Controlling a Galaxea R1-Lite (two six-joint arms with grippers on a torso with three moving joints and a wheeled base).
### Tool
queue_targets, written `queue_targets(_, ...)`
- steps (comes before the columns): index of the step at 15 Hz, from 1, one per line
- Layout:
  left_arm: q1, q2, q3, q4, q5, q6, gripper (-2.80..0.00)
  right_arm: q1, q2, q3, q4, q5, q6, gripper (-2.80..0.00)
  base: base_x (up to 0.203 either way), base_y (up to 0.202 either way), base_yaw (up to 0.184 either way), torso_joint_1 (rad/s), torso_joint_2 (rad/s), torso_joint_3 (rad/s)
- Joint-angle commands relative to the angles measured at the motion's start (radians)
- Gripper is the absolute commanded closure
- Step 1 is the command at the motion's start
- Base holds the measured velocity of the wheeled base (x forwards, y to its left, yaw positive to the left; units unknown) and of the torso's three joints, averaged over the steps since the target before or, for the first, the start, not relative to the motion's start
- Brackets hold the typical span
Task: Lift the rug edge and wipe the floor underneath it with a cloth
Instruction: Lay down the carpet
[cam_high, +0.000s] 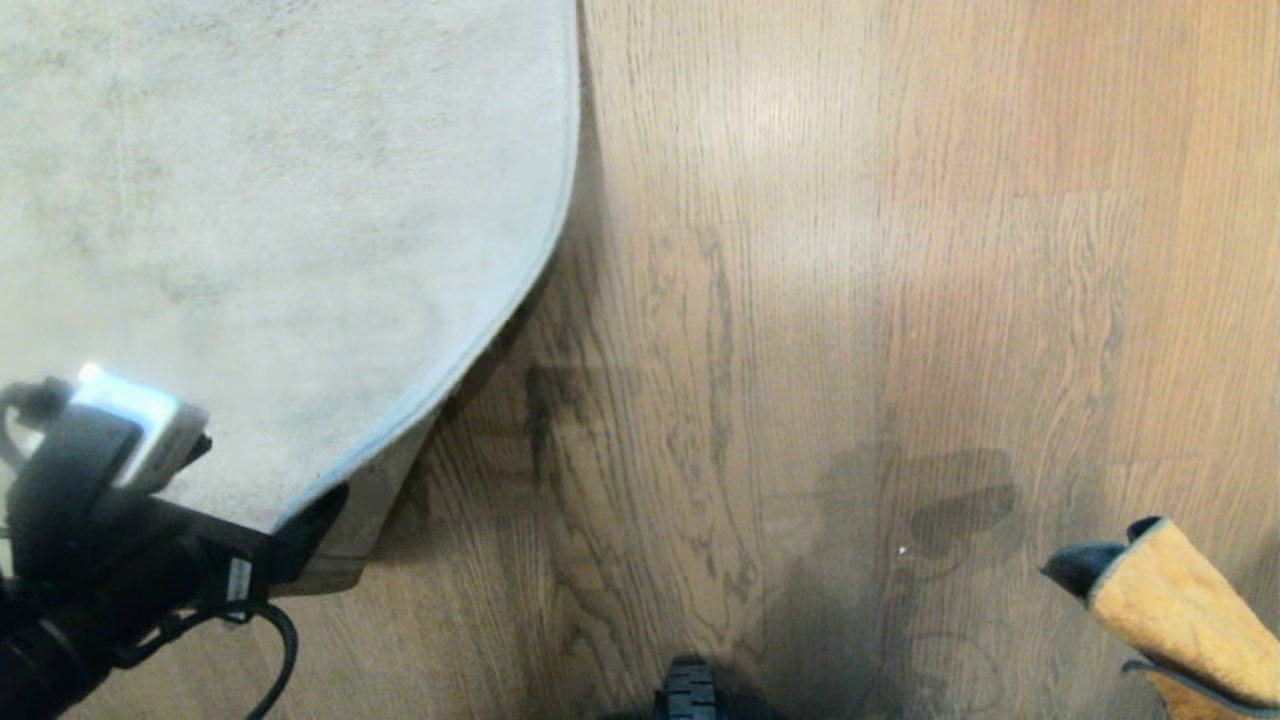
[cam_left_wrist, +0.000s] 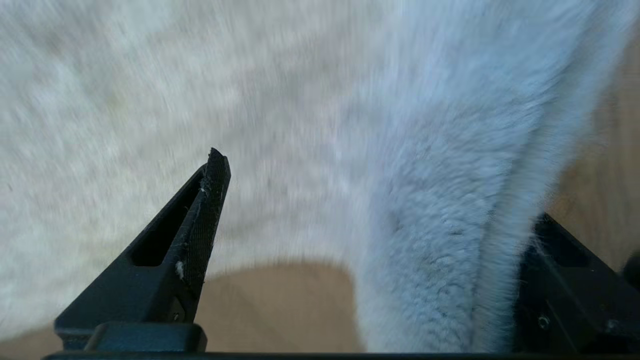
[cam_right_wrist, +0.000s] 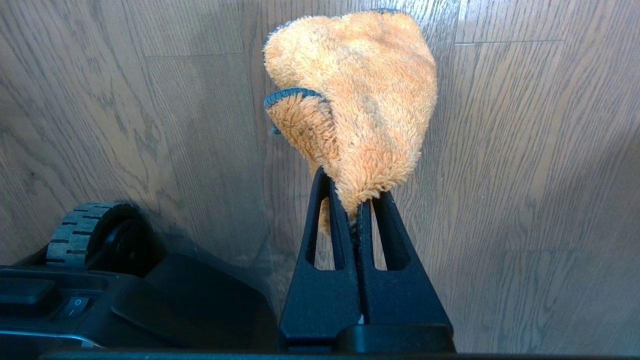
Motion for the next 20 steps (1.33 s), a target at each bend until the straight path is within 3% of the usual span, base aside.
queue_targets(1, -0.012, -0.017, 0.005, -0.047, 0.003, 0.004, -2.80, 0.000, 0.001, 0.000, 0.001, 0.000, -0.001, 0.00, 0.000, 0.000, 0.000, 0.000, 0.00, 0.000)
queue_targets(12, -0.078, -0.115, 0.023, -0.049, 0.001, -0.051, -2.80, 0.000, 0.001, 0.000, 0.001, 0.000, -0.001, 0.00, 0.000, 0.000, 0.000, 0.000, 0.00, 0.000)
queue_targets(20, -0.084, -0.126, 0.006, -0.044, 0.001, -0.058, -2.80, 0.000, 0.001, 0.000, 0.001, 0.000, -0.001, 0.00, 0.000, 0.000, 0.000, 0.000, 0.00, 0.000)
